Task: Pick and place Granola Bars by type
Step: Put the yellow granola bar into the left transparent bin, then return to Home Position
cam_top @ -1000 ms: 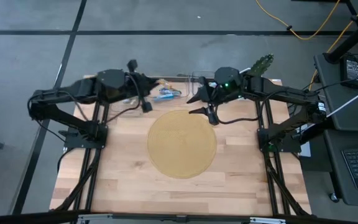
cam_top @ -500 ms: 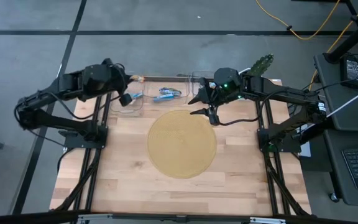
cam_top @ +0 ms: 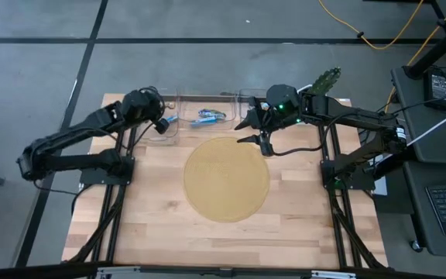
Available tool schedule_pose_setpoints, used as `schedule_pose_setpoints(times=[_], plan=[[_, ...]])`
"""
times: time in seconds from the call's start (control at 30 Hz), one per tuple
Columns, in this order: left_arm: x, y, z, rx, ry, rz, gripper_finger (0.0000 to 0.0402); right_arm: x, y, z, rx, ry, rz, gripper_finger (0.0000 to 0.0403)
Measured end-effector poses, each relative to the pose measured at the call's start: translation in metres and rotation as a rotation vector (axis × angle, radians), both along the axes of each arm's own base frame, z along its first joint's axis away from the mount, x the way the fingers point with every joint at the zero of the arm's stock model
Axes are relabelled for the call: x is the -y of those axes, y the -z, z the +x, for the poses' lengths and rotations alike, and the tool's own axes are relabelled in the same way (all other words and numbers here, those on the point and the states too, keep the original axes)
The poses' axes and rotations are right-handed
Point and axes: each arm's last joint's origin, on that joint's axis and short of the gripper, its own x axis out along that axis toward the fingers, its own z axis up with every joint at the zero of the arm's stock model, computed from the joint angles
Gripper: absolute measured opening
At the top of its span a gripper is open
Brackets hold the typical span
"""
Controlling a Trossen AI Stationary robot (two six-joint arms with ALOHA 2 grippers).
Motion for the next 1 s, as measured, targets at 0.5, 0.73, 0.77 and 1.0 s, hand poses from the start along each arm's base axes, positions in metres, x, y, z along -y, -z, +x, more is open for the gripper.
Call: schedule_pose_setpoints(times=[0.5,0.73,0.77,1.0], plan=[[-0.014,0.045,-0.011,-0.011,-0.152,-0.139,0.0079,-0.003,0.008,-0.004,-0.104,0.02,0.059,0.0189],[-0.012,0.045,-0.011,0.041,-0.084,-0.199,0.016,-0.003,0.008,-0.004,-0.102,0.014,0.05,0.0189],[-0.011,0.044,-0.011,0.052,-0.087,-0.2,0.0168,-0.003,0.008,-0.004,-0.101,0.011,0.045,0.0189],[-0.001,0.014,-0.018,0.207,-0.008,-0.2,0.0188,-0.004,0.009,-0.005,-0.113,0.005,0.037,0.0189]])
